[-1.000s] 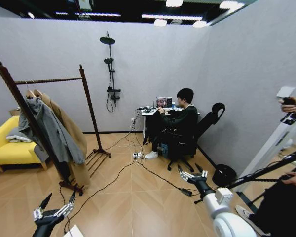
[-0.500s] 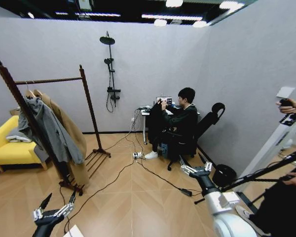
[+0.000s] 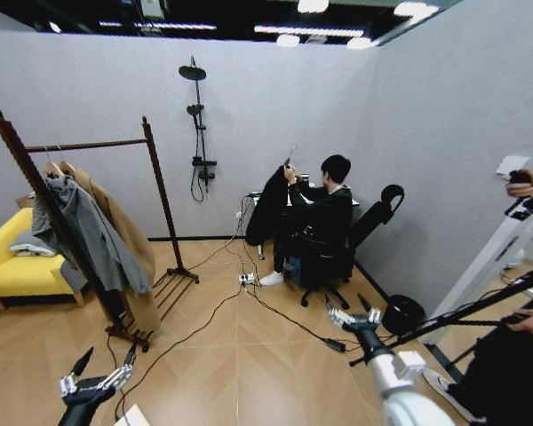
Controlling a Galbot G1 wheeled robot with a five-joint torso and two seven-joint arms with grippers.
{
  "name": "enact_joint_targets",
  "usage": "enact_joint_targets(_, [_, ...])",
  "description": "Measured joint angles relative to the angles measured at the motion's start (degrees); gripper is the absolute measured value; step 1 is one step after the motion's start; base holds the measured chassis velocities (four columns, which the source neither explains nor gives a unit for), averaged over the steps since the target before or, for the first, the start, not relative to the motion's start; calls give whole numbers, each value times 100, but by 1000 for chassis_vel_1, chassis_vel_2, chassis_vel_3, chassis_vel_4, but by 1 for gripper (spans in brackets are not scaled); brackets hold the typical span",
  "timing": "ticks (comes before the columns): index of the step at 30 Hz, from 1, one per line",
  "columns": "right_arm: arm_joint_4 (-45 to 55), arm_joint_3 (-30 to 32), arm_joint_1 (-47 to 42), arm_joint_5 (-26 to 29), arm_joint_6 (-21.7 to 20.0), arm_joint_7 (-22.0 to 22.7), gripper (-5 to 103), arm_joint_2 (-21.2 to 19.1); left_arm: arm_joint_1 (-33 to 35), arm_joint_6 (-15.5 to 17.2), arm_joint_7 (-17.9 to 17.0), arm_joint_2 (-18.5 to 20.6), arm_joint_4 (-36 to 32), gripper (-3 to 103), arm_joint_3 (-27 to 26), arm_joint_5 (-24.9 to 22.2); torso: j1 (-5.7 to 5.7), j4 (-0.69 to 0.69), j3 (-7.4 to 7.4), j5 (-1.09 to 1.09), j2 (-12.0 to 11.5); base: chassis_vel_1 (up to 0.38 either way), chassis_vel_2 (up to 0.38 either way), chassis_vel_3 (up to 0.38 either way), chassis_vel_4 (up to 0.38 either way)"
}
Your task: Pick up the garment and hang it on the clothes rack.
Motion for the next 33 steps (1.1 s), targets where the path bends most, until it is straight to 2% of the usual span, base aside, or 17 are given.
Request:
enact_joint_targets(4, [-166,-17,-183,-169,196,-45,100,81,0,0,0,0,0,100,0,0,0,-1,0,1,0,0,0,0,0])
enact_joint_targets(8, [-1037,-245,-973,-664,866,-207,100,343,0,0,0,0,0,100,0,0,-1,-4,0,5,0,0,0,0,0])
enact_joint_targets(11, [-1204,-257,-1098,-743,1055,-145,100,375,0,0,0,0,0,100,0,0,-1,-5,0,4,0,0,0,0,0])
enact_joint_targets(18, [-880,-85,-821,-779,1095,-61,100,266,0,0,0,0,0,100,0,0,0,-1,0,1,0,0,0,0,0])
enact_joint_targets(33, [-756,-117,-754,-881,1272,-27,100,288,0,0,0,0,0,100,0,0,0,-3,0,2,0,0,0,0,0])
